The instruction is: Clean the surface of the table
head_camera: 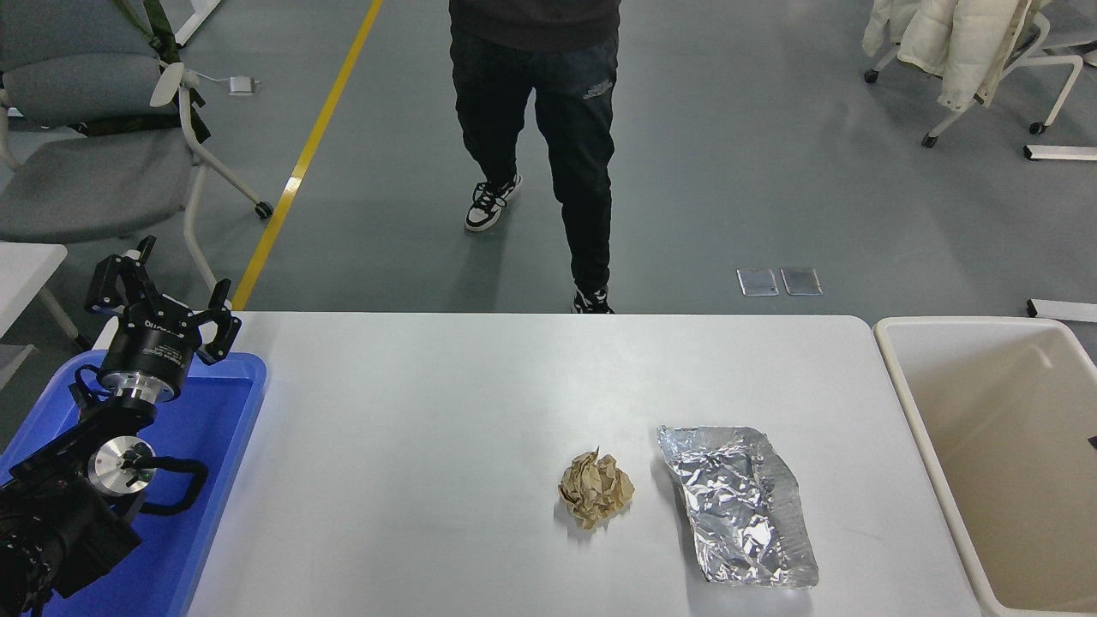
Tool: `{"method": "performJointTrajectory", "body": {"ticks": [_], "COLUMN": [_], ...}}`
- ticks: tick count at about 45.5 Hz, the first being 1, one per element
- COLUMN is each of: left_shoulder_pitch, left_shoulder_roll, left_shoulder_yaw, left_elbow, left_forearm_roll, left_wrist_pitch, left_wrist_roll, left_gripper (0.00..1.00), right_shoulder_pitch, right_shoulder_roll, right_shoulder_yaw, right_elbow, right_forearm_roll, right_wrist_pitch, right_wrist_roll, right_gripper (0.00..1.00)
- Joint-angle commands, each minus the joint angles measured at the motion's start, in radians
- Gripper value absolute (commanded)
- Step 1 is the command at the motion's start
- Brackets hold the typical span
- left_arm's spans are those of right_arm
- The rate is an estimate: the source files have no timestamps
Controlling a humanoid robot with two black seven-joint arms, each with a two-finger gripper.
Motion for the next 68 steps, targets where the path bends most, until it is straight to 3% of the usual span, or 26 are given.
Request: {"method": "performJointTrajectory", "body": {"ticks": [1,12,27,39,46,54,59,68], "left_shoulder_pitch": [0.0,-0.001,-0.001,-0.001,-0.001,-0.001,-0.001,-0.001], "left_shoulder_roll": [0.0,0.0,0.0,0.0,0.0,0.0,0.0,0.0], "left_shoulder_yaw": [0.0,0.0,0.0,0.0,0.0,0.0,0.0,0.0], "left_elbow": [0.001,0.001,0.001,0.001,0.001,-0.001,-0.001,-0.001], "left_forearm_roll": [-0.001,0.0,-0.002,-0.002,-0.002,-0.002,-0.002,-0.002], "left_wrist_pitch": [0.001,0.001,0.001,0.001,0.001,0.001,0.001,0.001], "left_wrist_roll": [0.0,0.0,0.0,0.0,0.0,0.0,0.0,0.0], "left_gripper": [1.0,1.0,1.0,1.0,1.0,1.0,1.0,1.0], "right_shoulder_pitch": [0.009,0.013,-0.013,-0.094,-0.097,-0.16,-0.175,-0.195], "right_shoulder_roll": [-0.012,-0.055,-0.139,-0.147,-0.13,-0.04,0.023,0.137], "right_shoulder_yaw": [0.007,0.174,0.632,0.852,0.953,1.146,1.186,1.198], "right_elbow": [0.006,0.089,0.38,0.659,0.745,0.846,0.879,0.913], "right_forearm_roll": [0.11,0.204,0.198,0.198,0.198,0.192,0.123,0.016], "right_wrist_pitch": [0.009,0.018,0.021,0.021,0.038,0.208,0.237,0.259], "right_wrist_roll": [-0.002,0.004,0.01,0.007,0.003,0.006,0.013,0.124], "right_gripper": [0.98,0.98,0.98,0.99,0.99,0.99,0.99,0.99]}}
